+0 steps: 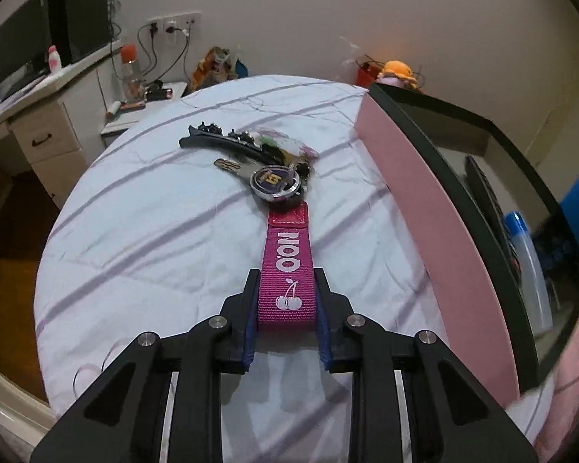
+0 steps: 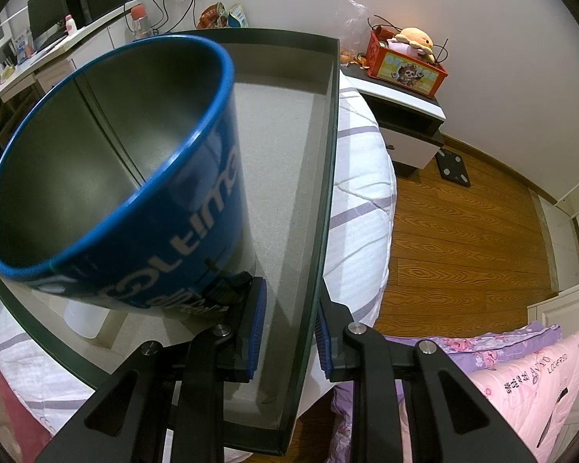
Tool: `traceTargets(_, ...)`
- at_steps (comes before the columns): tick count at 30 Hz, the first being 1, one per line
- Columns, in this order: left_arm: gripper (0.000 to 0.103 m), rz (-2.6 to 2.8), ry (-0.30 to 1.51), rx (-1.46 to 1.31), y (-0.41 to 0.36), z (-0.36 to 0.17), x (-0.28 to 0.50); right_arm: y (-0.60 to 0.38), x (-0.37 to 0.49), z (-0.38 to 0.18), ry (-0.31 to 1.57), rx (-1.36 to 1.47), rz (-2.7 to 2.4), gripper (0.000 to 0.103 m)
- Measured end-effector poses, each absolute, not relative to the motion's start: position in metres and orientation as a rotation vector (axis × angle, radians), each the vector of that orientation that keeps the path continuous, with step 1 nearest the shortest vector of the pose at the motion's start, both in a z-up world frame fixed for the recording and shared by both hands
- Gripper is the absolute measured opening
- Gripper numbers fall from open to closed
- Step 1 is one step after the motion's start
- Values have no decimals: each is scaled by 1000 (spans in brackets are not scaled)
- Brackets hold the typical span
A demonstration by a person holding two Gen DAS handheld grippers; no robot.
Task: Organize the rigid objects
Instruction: 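Grasp the key bunch with pink strap by its key fob with the left gripper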
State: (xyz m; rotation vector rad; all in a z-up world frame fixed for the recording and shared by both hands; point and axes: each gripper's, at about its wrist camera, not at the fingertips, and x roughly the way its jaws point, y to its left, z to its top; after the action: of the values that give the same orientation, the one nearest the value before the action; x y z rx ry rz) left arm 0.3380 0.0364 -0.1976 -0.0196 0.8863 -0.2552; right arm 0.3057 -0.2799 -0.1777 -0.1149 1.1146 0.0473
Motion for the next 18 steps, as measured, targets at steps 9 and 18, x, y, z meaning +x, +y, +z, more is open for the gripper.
traceTargets(9, 24, -337, 921, 51, 38, -192, 260, -280, 306, -178, 1115, -116, 42, 25)
traceTargets(18, 73, -285, 878, 54, 49, -183, 250, -279, 306, -178, 1114, -116, 41, 25)
